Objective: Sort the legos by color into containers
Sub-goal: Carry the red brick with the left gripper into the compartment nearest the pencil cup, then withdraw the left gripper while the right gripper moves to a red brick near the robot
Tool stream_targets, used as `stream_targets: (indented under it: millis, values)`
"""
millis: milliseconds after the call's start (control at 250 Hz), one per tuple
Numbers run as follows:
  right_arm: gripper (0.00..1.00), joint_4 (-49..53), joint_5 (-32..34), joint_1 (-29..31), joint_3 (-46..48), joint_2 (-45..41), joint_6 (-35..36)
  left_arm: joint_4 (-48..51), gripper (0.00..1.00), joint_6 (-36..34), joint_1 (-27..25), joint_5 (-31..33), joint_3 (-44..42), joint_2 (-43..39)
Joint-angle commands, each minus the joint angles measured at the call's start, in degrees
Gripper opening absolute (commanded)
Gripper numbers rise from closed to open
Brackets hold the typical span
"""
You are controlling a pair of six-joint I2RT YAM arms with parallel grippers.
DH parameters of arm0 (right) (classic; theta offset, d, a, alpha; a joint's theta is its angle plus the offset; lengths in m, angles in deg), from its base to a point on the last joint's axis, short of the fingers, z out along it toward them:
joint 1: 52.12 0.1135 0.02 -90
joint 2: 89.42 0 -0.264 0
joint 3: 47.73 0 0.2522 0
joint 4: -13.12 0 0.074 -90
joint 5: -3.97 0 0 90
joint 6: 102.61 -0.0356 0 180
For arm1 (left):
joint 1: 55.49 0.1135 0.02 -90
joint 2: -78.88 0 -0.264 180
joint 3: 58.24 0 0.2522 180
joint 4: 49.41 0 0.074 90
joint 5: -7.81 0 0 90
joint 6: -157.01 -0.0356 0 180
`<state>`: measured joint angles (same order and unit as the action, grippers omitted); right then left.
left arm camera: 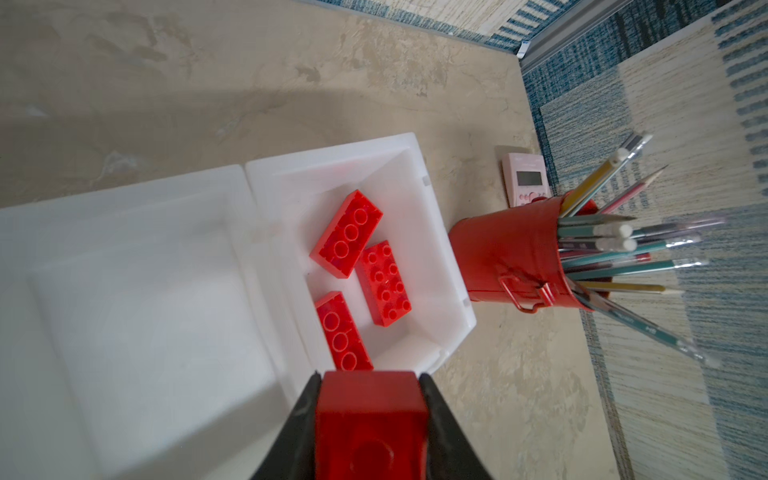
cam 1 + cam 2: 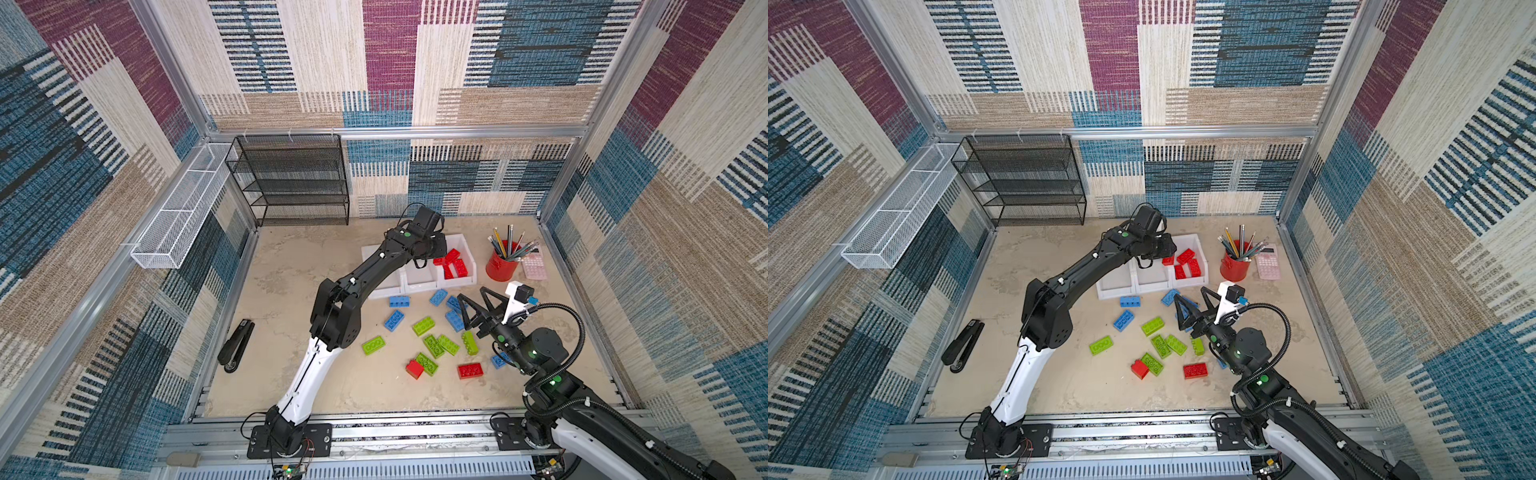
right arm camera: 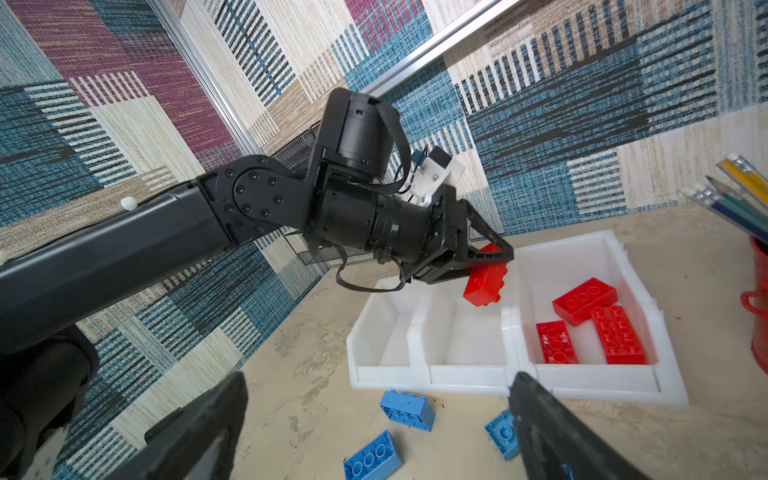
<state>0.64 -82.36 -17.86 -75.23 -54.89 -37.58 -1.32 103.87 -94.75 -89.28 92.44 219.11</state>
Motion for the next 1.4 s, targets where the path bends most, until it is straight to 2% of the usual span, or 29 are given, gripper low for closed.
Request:
stream_targets:
  millis: [0, 204, 448, 660, 804, 884, 988, 1096, 1208, 1300, 1396]
  values:
    - [0.99, -0.4, 0.8, 0.1, -0.2, 0.1, 0.6, 0.6, 0.26, 1.6, 0.0, -3.1, 7.2, 4.3]
    - [0.99, 0.4, 1.4, 0.1, -0.4, -0.5, 1.1, -0.7, 0.29, 3.3, 0.3, -7.5, 16.2, 11.4]
    - [0.99, 0.7, 1.2, 0.1, -0.7, 0.2, 1.3, -3.8, 0.35, 3.8, 0.3, -8.1, 15.3, 12.0]
    - [0.99, 5.6, -2.2, 0.1, -5.1, 3.6, 1.4, -4.4, 0.61, 3.3, 0.5, -7.9, 15.0, 11.2]
    - [0.99, 14.9, -4.6, 0.1, -9.9, 7.4, 2.1, -4.5, 0.71, 3.1, 0.8, -8.8, 14.9, 10.5]
    - [0.99, 21.9, -7.1, 0.1, -13.6, 9.8, 2.6, -4.6, 0.73, 3.7, 1.4, -9.7, 13.7, 9.1]
    - [0.99, 31.8, -8.2, 0.1, -17.8, 12.7, 1.8, -5.5, 0.74, 3.4, 2.3, -10.2, 8.1, 4.3]
    - [0.98, 39.9, -9.9, 0.1, -19.7, 14.7, 1.1, -6.0, 0.74, 0.1, 2.4, -6.8, -1.1, -3.6]
    - [0.97, 49.4, -8.1, 0.7, -21.8, 16.3, -0.7, -10.7, 0.74, -1.3, 2.3, -2.7, -16.8, -14.2]
    - [0.97, 54.6, -3.9, 3.0, -23.9, 17.9, -5.2, -17.2, 0.74, -0.8, 2.4, -0.8, -30.9, -22.6]
    - [0.98, 61.2, -1.6, 3.1, -26.9, 22.2, -10.1, -21.5, 0.74, 0.2, 2.4, -0.1, -41.5, -29.5]
